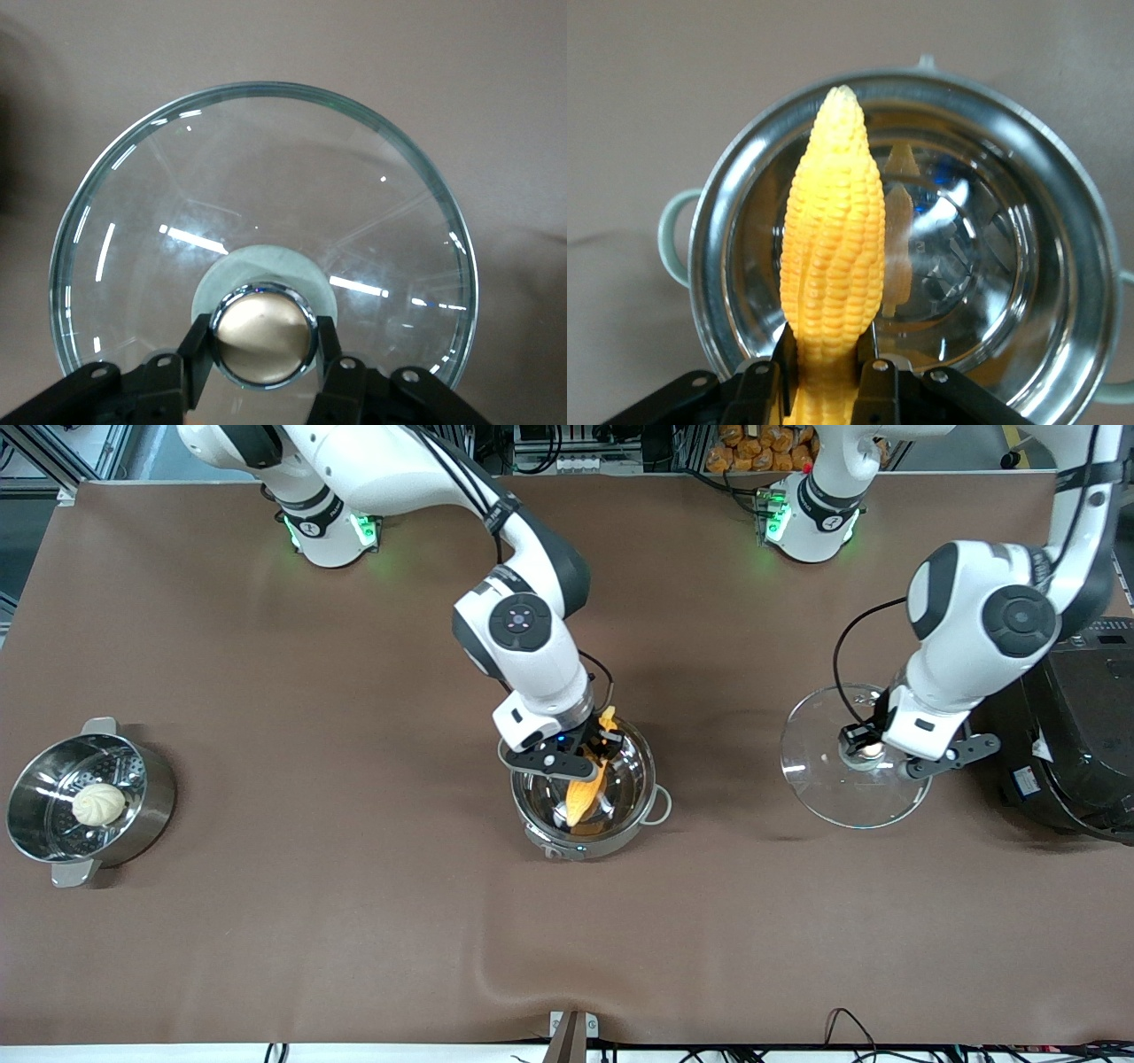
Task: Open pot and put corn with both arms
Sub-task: 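Lower the corn into the pot with the right gripper while the left lowers the lid, then release the corn and lid, opening both grippers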
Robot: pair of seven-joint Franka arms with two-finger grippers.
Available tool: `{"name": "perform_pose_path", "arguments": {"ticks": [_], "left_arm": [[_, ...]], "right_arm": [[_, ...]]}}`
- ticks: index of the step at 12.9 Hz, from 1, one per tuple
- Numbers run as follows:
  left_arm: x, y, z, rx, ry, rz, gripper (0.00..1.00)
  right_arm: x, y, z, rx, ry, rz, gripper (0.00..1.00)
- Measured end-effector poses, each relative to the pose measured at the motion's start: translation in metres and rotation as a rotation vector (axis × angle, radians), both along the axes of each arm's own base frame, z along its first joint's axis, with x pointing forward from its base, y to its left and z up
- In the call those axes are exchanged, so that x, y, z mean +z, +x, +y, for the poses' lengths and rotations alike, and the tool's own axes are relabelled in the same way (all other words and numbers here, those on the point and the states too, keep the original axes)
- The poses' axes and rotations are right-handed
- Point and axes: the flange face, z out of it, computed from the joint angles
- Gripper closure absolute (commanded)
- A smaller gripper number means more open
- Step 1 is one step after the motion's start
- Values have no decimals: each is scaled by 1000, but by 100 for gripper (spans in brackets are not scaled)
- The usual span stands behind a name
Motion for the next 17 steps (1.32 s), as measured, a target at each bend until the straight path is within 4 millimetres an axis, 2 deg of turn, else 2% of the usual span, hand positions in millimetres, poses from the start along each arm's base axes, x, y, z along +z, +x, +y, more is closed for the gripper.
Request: {"name": "perform_pose_path", "arguments": {"ticks": [1, 2, 5, 10, 11, 12, 13, 15, 17], "left_arm": [[-16, -4, 3, 2, -4, -17, 100], [-34, -8, 5, 3, -7, -26, 100], [-77, -10, 5, 0, -8, -27, 100], [-144, -6, 2, -9, -10, -32, 99], [-146, -5, 3, -9, -11, -36, 81], [-146, -5, 2, -9, -11, -36, 47], [-146, -4, 1, -10, -12, -37, 0], [-143, -2, -2, -14, -14, -45, 0], [-130, 8, -7, -16, -22, -78, 0]], "right_arm": [[-6, -5, 5, 2, -13, 4, 23], [-10, -5, 5, -1, -19, 5, 1], [-7, 10, -10, -28, -29, -12, 0], [18, 32, -36, -56, -45, -5, 0], [33, 40, -50, -52, -55, -1, 0], [53, 49, -72, -44, -72, 12, 0], [76, 59, -101, -38, -93, 32, 0], [118, 78, -164, -62, -108, 51, 0], [136, 90, -220, -65, -114, 51, 0]]}}
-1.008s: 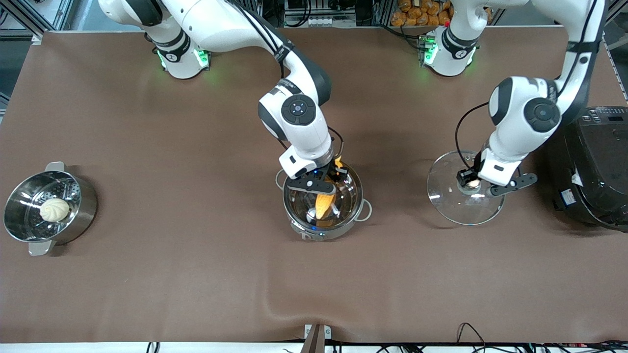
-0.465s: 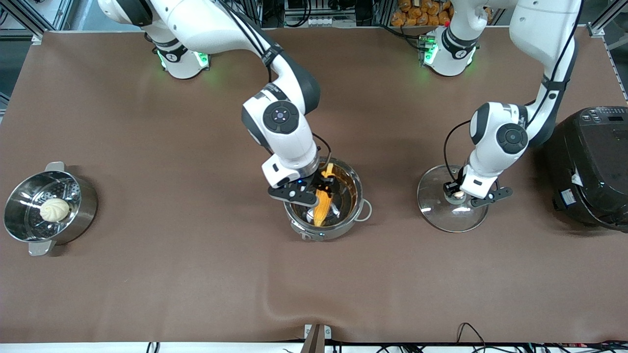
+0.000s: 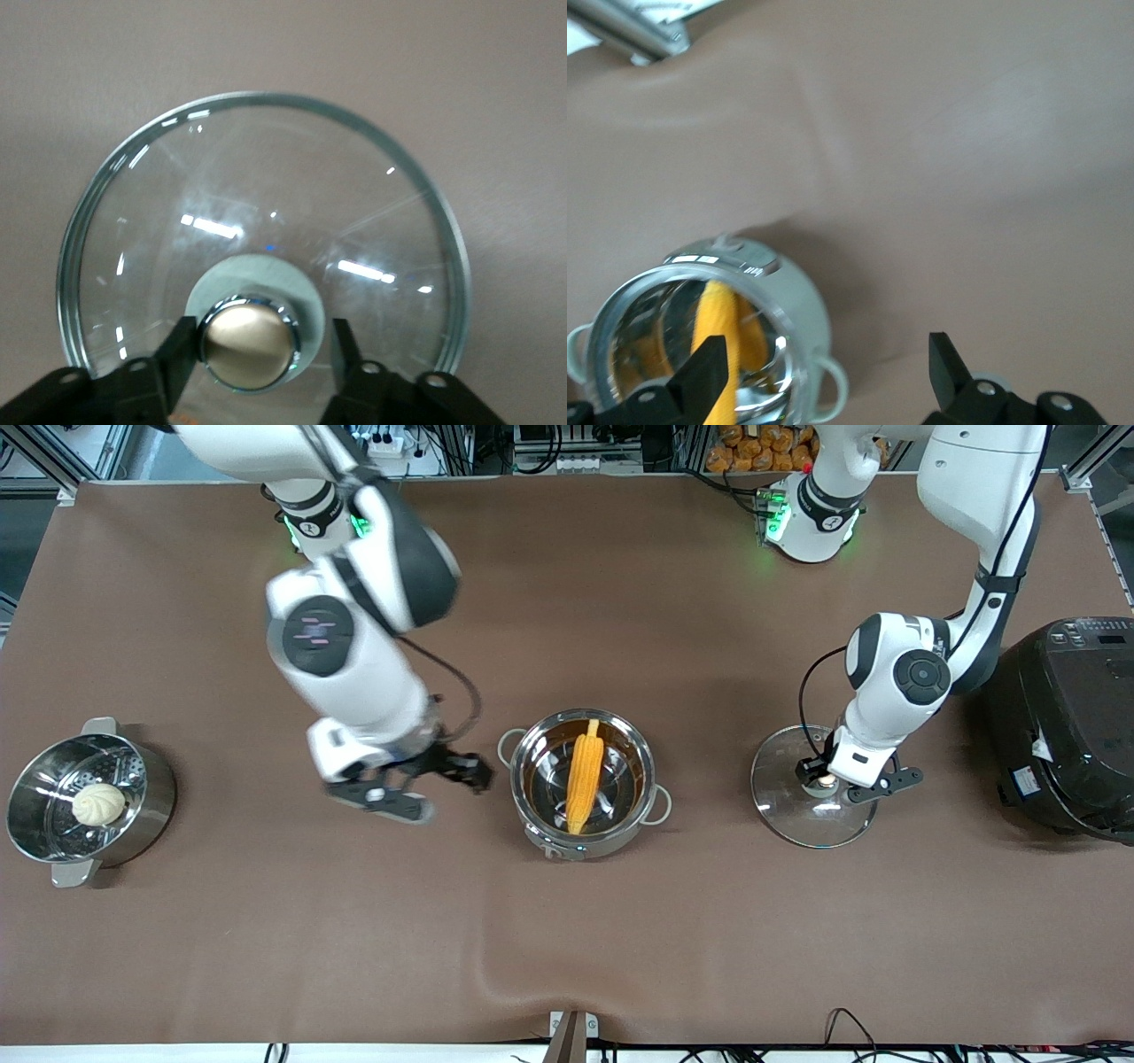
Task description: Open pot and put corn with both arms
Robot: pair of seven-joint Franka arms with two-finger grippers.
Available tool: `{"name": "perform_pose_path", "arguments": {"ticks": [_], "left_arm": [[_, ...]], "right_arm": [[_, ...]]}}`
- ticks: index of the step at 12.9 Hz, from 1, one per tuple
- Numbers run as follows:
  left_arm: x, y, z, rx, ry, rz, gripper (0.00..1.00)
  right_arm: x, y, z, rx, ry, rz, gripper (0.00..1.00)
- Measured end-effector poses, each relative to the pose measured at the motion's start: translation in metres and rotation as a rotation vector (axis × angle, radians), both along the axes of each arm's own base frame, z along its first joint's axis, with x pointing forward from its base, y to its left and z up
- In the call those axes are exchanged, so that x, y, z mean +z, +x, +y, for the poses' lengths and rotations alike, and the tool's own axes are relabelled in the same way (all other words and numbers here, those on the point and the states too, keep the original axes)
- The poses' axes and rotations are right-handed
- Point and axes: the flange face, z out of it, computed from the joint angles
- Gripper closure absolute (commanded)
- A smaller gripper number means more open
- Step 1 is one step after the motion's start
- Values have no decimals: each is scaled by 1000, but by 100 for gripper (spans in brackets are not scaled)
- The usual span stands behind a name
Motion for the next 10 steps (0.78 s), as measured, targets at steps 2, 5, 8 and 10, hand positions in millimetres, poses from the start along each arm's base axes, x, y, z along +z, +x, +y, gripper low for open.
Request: {"name": "perform_pose_path", "arguments": {"ticks": [2, 5, 8, 10], "left_arm": [[35, 18, -7, -1, -5, -29, 0], [130, 47, -18, -1, 9, 21, 0], [235, 58, -20, 9, 18, 40, 0], [288, 52, -18, 12, 19, 34, 0]], "right_arm": [[7, 5, -58, 61, -13, 4, 0], [33, -11, -122, 80, -23, 8, 0], [62, -40, -153, 169, -126, 48, 0], [78, -54, -179, 246, -145, 101, 0]]}}
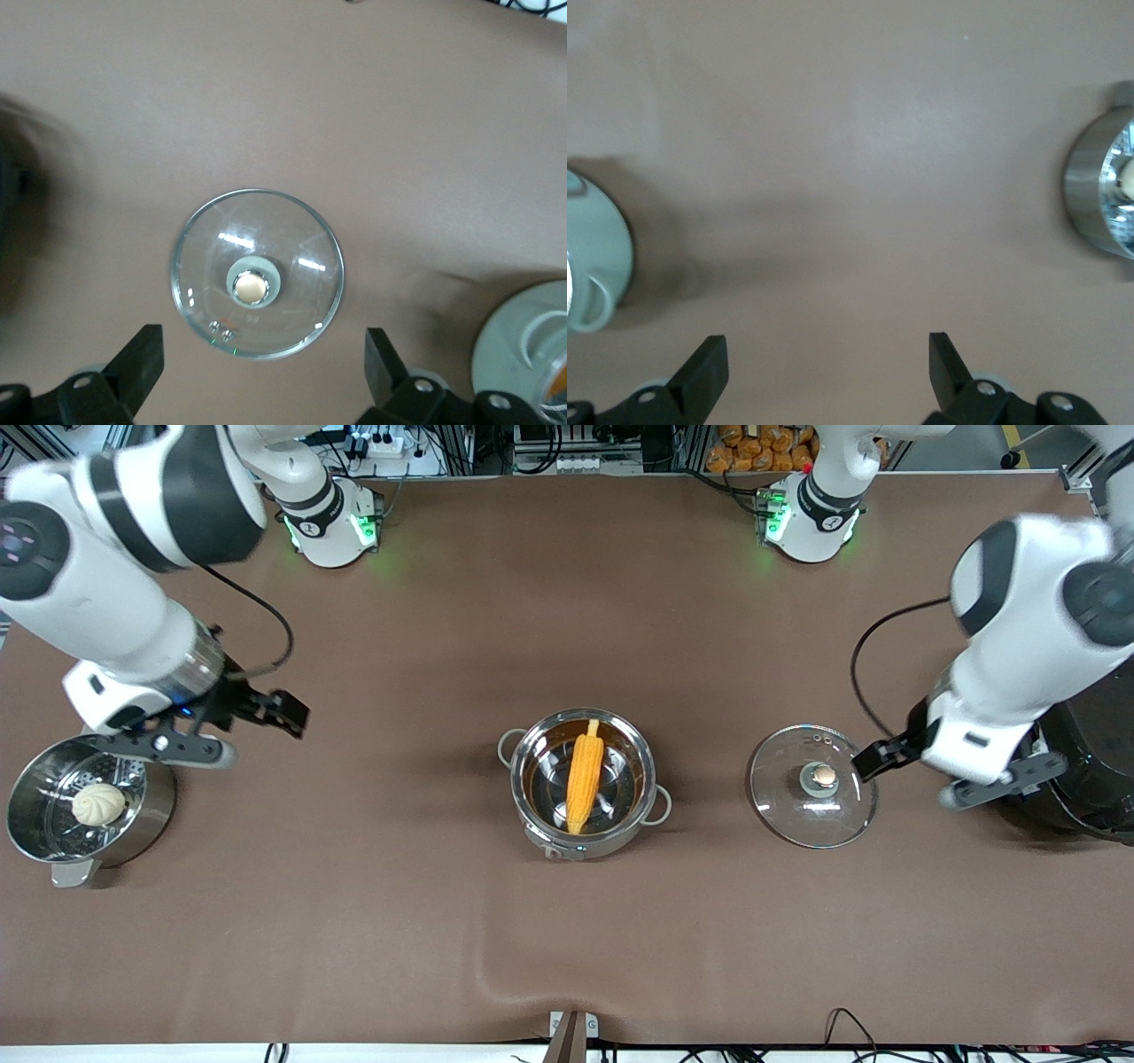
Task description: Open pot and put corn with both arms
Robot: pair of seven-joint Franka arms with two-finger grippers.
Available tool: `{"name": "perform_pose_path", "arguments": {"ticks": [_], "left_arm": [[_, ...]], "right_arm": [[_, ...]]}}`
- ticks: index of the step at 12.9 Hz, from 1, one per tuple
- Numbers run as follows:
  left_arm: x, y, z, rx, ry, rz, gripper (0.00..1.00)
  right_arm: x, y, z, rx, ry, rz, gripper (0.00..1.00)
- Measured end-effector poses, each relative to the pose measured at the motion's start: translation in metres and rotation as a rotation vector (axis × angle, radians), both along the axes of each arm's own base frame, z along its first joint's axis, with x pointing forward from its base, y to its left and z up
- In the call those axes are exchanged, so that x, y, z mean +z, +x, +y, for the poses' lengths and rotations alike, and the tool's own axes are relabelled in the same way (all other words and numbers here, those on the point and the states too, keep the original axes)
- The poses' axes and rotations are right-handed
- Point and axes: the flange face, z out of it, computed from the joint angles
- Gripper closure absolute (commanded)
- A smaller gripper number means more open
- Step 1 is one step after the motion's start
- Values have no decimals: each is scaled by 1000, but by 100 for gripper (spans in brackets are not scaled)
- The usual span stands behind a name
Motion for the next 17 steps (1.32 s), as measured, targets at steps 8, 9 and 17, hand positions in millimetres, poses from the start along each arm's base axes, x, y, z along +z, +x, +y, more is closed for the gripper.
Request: {"name": "perform_pose_path", "arguments": {"ticks": [8, 9, 17], "left_arm": [[116, -60, 32, -68, 20, 18, 0], [121, -63, 36, -62, 20, 16, 0], [115, -62, 37, -67, 21, 29, 0]], "right_arm": [[86, -35, -84, 71, 11, 20, 0], [90, -35, -89, 63, 13, 16, 0], [86, -28, -106, 38, 55, 1, 0]]}}
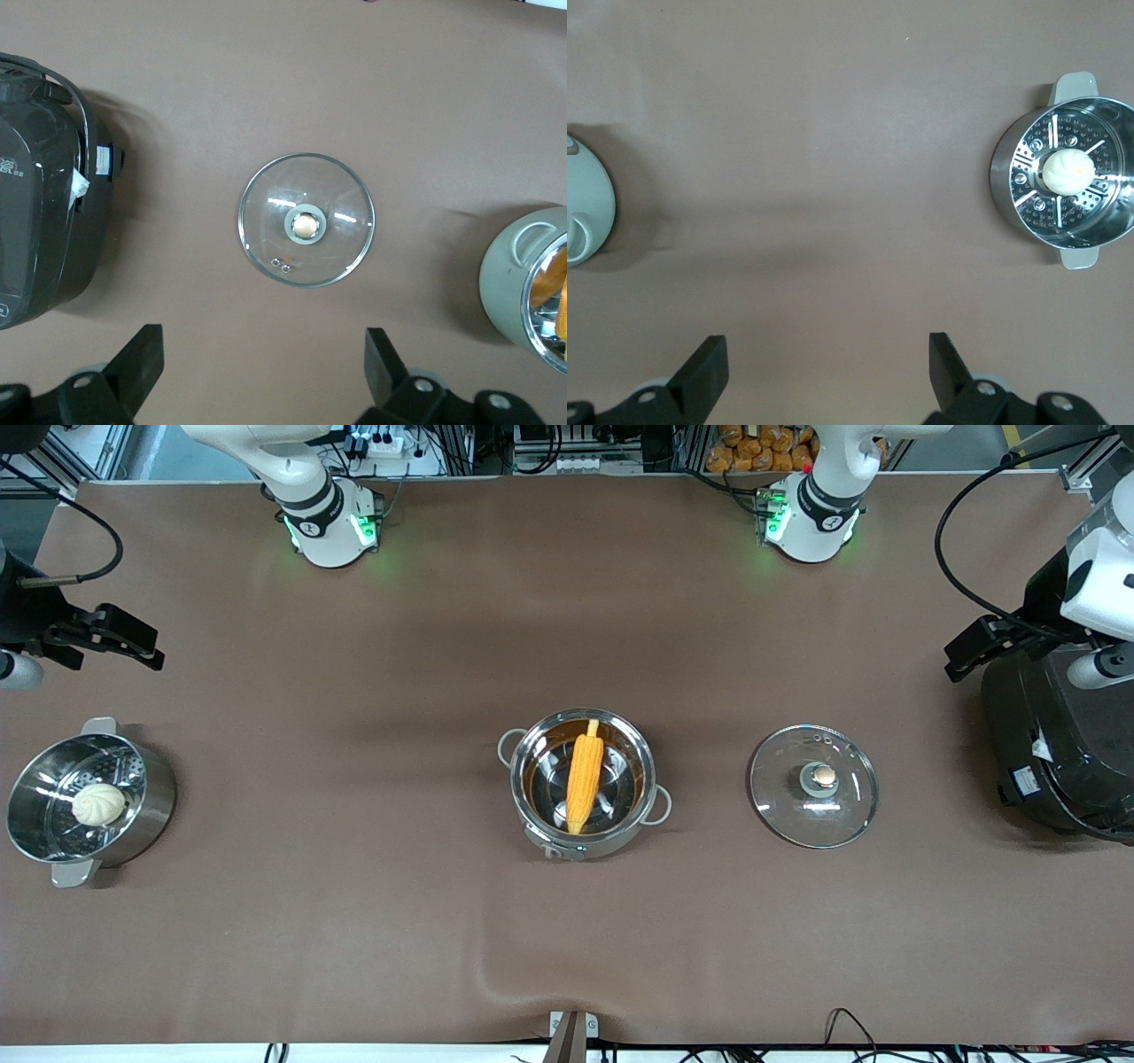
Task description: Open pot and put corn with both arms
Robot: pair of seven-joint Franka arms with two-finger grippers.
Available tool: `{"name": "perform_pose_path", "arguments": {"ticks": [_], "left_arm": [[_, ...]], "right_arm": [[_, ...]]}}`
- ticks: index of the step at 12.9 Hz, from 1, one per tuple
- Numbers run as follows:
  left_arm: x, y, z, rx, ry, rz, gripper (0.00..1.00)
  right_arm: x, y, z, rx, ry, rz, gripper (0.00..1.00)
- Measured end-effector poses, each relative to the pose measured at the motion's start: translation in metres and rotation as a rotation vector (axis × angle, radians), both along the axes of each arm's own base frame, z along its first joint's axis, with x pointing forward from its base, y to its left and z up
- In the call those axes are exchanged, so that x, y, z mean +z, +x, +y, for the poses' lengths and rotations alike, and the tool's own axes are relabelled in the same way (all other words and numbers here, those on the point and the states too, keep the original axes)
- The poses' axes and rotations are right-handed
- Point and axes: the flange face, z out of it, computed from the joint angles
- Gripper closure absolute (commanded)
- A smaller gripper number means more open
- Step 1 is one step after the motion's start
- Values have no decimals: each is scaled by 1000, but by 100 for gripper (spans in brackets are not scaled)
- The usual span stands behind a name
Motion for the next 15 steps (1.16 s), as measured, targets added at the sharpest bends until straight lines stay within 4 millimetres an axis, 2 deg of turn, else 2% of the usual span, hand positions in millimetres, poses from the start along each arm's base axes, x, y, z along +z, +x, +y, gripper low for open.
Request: {"name": "perform_pose_path", "arguments": {"ticks": [7, 15], "left_arm": [[-5, -3, 0, -177, 9, 47, 0], [-6, -5, 0, -198, 11, 66, 0]], "right_arm": [[0, 0, 1, 0, 12, 1, 0], [1, -6, 0, 12, 11, 34, 0]]}}
